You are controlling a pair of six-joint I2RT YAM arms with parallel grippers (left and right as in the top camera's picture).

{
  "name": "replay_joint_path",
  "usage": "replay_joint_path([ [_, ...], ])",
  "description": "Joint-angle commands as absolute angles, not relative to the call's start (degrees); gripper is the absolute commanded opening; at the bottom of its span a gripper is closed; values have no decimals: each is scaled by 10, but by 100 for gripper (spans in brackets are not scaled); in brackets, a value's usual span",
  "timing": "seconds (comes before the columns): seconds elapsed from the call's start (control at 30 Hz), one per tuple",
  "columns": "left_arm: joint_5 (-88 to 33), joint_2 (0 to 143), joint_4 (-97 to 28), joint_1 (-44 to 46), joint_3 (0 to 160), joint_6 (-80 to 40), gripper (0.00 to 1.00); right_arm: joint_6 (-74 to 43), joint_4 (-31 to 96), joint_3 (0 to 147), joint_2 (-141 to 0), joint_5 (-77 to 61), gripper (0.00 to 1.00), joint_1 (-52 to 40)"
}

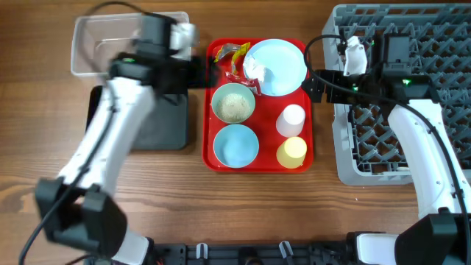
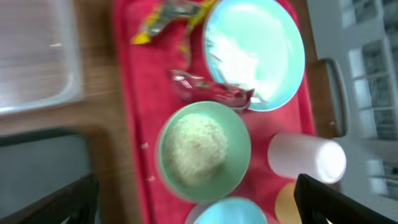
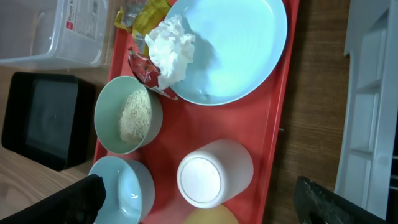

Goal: Sort waste into correct bins and load items into the dishwasher rack
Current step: 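Grasp the rim of the green bowl of rice with the left gripper, then carry the rice bowl with the left gripper over the black tray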

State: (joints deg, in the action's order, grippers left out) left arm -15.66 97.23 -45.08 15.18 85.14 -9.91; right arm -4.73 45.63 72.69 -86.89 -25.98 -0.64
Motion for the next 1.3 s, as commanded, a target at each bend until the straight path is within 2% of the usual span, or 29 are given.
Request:
replay_joint_path([
  [0.0, -56, 1051, -414, 264, 867, -132, 95, -45, 460, 736, -861, -263, 98, -8],
  [0.03, -37, 1072, -409, 287, 867, -142, 92, -46, 462, 736, -861, -256, 97, -8],
  [0.07, -20, 1101, -404, 317, 867, -143, 84, -46, 468, 736, -861, -239, 95, -8],
  [0.17, 11, 1157, -388, 366, 867, -159, 74, -46, 477, 736, -861, -218, 93, -8],
  [0.33, 28, 1190, -356, 386, 867, -174, 59, -47, 484, 736, -861, -218, 92, -8],
  [0.5, 87, 1191, -349, 386, 867, -175, 25, -47, 487, 736, -861, -218, 88, -8],
  [0.6, 91, 1191, -347, 386, 866, -180, 12, -47, 487, 736, -861, -218, 88, -8],
  [0.77, 91, 1194, -346, 386, 862, -203, 4, -46, 489, 736, -861, -218, 87, -8],
  [1.03, 91, 1184, -347, 386, 863, -203, 4, -45, 489, 736, -861, -217, 87, -8],
  [1.27, 91, 1077, -399, 376, 865, -231, 4, -46, 489, 736, -861, -205, 87, -8],
])
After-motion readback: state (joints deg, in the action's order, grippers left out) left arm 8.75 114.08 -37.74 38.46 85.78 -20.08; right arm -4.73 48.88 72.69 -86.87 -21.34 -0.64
